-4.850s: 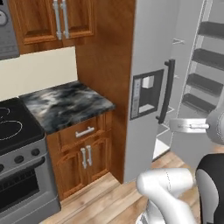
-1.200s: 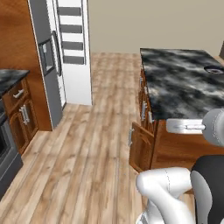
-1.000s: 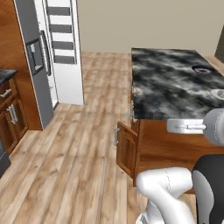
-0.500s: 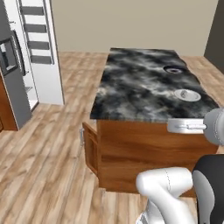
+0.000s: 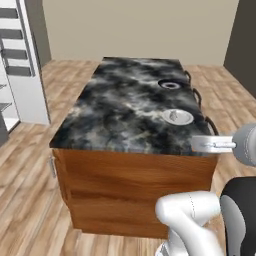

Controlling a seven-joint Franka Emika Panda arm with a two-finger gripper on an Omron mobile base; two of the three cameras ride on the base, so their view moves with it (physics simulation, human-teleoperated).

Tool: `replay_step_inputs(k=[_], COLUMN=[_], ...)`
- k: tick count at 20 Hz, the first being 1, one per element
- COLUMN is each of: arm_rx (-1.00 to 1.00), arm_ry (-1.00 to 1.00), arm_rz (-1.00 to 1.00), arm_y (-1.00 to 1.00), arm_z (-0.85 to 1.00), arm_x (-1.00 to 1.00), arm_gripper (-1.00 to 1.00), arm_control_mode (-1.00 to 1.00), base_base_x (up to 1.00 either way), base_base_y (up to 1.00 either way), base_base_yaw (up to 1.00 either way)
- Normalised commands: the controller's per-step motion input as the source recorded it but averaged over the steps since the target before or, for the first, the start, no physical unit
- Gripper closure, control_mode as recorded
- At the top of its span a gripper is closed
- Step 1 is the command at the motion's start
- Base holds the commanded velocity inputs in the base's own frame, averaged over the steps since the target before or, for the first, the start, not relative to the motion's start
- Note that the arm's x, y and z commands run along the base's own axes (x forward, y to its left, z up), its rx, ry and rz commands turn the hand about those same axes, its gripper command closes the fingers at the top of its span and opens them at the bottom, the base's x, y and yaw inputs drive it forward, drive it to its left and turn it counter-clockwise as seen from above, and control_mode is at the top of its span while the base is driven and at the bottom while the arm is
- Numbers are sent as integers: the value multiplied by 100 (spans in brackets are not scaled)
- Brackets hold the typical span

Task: Transport the fish and squash to the fridge. Place the fish on the rack containing meat and place the squash on the rack containing the vegetable, ensuring meats and vegetables are on different racks.

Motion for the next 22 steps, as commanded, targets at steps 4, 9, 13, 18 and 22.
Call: replay_step_inputs(k=[4,9,13,18,22], arm_rx=[0,0,0,0,0], arm_ry=[0,0,0,0,0], arm_rz=[0,0,0,0,0], arm_y=[0,0,0,0,0], arm_z=[0,0,0,0,0], arm_x=[0,0,0,0,0], arm_gripper=[-100,-100,-100,-100,-100], arm_control_mode=[100,100,100,100,100], base_base_x=[47,41,18,2,11], base_base_y=[-100,-100,-100,-100,-100], base_base_yaw=[0,0,0,1,20])
